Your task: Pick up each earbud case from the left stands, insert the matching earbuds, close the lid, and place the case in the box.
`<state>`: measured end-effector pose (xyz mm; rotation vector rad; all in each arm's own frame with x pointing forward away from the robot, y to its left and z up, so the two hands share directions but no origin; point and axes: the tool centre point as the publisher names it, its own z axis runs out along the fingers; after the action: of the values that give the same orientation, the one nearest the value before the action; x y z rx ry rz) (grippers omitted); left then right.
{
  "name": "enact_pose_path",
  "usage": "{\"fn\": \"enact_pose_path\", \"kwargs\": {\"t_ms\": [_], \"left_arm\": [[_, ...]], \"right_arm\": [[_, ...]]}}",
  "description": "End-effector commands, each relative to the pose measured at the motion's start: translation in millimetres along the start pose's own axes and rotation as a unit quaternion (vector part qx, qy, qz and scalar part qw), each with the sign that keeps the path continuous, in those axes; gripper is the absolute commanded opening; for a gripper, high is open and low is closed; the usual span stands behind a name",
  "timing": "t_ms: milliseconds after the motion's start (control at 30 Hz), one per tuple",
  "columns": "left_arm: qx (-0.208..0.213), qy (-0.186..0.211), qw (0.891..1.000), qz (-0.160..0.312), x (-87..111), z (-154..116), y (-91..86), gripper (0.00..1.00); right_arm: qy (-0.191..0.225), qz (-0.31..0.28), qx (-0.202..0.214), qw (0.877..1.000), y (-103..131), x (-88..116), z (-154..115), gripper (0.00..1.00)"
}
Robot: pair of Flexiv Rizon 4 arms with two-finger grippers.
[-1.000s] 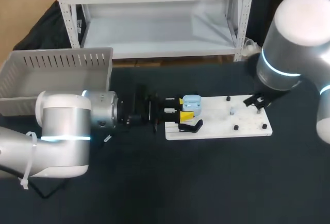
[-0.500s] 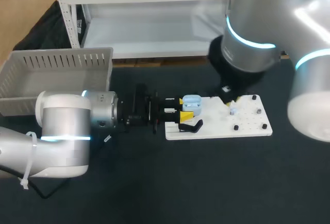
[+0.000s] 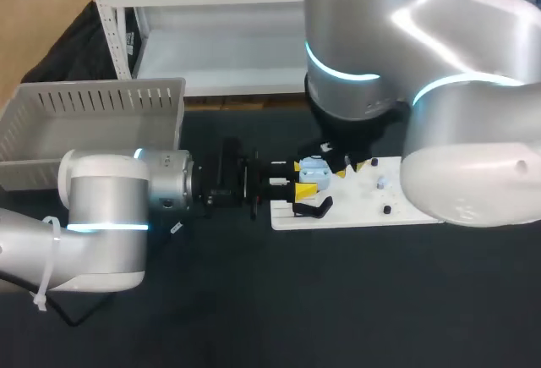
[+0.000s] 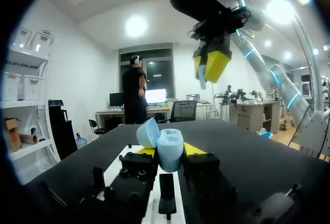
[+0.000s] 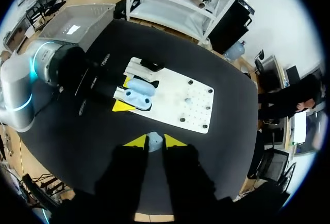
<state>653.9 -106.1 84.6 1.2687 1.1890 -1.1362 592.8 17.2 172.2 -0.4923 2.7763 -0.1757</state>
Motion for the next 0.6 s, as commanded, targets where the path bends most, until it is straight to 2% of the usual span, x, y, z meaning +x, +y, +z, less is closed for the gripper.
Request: {"fn": "enact_pose_path", "kwargs": {"t_ms": [33, 233, 267, 333, 433, 500, 600], "left_arm": [[-0.003, -0.001, 1.0, 0.001, 0.4, 0.2, -1.4, 0.0], [-0.003, -0.001, 1.0, 0.001, 0.4, 0.2, -1.4, 0.0], [-0.003, -0.001, 1.0, 0.001, 0.4, 0.2, -1.4, 0.0], [-0.003, -0.001, 1.0, 0.001, 0.4, 0.2, -1.4, 0.0], [-0.003, -0.001, 1.0, 0.001, 0.4, 0.2, -1.4, 0.0], [-0.003, -0.001, 1.0, 0.001, 0.4, 0.2, -1.4, 0.0], [-0.003, -0.001, 1.0, 0.001, 0.4, 0.2, -1.4, 0.0]], "right_arm": [[-0.003, 0.001, 0.002, 1.0, 0.3, 1.8, -0.8, 0.0], [-0.003, 0.001, 0.002, 1.0, 0.3, 1.8, -0.8, 0.0], [-0.017, 0.015, -0.003, 1.0, 6.7, -3.4, -3.2, 0.0], [-0.018, 0.076, -0.015, 0.997, 15.9, -14.9, -5.8, 0.0], [0.002, 0.192, -0.003, 0.981, 21.5, -27.6, -3.0, 0.0], [0.023, 0.263, -0.005, 0.964, 21.7, -33.4, 4.1, 0.0], [0.04, 0.323, 0.027, 0.945, 20.3, -34.8, 13.7, 0.0]]}}
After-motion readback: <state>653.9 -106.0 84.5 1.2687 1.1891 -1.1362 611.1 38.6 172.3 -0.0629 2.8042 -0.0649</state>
